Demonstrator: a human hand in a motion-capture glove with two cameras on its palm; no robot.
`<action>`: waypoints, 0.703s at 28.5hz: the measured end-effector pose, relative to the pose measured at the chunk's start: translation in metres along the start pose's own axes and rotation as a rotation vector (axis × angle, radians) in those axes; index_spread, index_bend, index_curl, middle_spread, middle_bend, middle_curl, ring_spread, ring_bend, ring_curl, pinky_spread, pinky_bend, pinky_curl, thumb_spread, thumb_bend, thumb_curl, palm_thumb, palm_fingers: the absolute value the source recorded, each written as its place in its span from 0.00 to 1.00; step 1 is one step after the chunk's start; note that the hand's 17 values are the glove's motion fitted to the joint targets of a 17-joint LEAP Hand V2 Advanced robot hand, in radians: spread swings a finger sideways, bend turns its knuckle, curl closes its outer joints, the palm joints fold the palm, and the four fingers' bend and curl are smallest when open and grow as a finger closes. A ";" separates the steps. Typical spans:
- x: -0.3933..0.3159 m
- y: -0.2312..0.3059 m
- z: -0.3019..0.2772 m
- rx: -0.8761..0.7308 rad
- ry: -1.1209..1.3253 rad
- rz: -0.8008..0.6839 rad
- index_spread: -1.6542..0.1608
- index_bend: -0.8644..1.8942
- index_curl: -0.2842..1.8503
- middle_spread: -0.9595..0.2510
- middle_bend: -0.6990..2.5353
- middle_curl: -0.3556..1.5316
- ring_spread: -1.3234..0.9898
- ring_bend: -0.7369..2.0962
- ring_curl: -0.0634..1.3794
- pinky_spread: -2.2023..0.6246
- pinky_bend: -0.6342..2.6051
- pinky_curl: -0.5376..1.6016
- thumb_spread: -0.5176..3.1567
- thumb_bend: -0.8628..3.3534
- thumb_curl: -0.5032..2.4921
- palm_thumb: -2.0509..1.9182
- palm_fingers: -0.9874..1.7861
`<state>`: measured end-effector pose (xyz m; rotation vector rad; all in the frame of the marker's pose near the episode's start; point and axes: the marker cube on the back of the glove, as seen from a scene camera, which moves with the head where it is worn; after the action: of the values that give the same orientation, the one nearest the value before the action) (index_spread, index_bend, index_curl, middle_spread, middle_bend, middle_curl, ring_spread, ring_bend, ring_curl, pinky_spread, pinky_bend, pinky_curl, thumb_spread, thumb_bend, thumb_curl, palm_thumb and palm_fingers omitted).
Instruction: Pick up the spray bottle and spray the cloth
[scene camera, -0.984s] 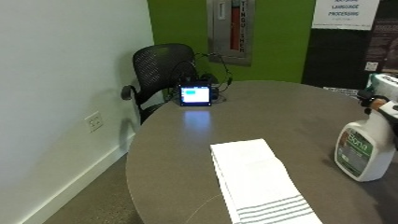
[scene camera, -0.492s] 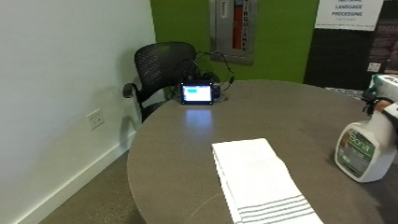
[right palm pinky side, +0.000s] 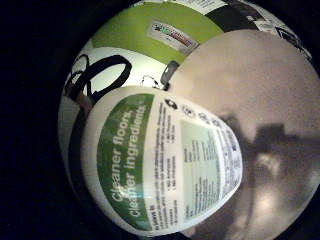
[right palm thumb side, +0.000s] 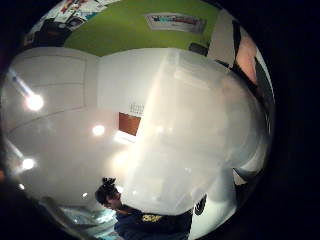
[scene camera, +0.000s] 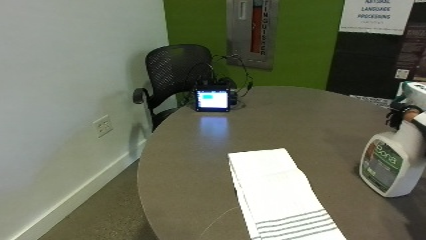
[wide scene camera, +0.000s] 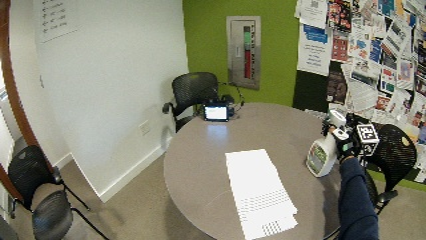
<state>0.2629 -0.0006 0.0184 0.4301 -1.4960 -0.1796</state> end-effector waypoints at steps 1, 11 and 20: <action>-0.001 0.000 0.001 -0.009 0.006 0.009 0.75 0.39 0.27 0.63 0.37 0.43 0.46 0.49 0.32 0.66 0.37 0.43 0.34 0.20 0.34 0.76 0.81; -0.007 -0.014 0.007 -0.107 0.070 0.082 0.75 0.39 0.31 0.64 0.39 0.45 0.47 0.48 0.34 0.67 0.33 0.42 0.30 0.20 0.37 0.78 0.83; -0.013 -0.022 0.018 0.059 0.102 0.023 0.75 0.40 0.34 0.64 0.41 0.47 0.47 0.51 0.36 0.67 0.33 0.43 0.30 0.20 0.37 0.76 0.88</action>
<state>0.2476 -0.0189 -0.0014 0.4621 -1.4079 -0.0941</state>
